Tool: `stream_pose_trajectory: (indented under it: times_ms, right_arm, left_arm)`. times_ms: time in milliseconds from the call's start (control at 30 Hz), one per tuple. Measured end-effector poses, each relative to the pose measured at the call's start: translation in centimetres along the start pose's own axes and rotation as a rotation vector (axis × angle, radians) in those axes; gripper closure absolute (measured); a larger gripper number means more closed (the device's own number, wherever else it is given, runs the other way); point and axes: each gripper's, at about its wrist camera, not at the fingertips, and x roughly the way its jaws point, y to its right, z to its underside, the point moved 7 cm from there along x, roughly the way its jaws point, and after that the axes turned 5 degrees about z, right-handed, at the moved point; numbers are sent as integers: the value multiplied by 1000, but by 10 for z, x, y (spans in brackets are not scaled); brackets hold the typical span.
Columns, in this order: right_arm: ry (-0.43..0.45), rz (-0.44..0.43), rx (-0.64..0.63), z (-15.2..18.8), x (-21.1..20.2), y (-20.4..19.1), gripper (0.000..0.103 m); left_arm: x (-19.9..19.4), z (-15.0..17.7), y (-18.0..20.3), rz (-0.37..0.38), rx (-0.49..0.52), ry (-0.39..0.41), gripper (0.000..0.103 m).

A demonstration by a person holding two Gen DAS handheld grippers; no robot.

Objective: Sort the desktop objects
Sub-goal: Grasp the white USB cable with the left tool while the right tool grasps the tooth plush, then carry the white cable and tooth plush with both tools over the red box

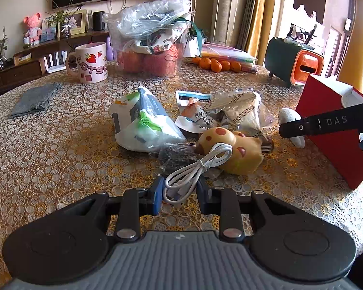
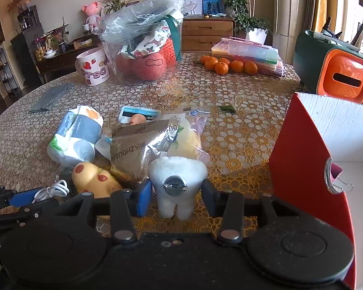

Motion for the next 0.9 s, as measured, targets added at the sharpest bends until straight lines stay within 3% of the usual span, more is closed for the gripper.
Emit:
stream_pose_trajectory:
  times_ms: [900]
  right_arm:
    - [65, -27, -44, 23, -130, 31, 59]
  left_arm:
    - [-70, -36, 105, 116, 116, 87, 76]
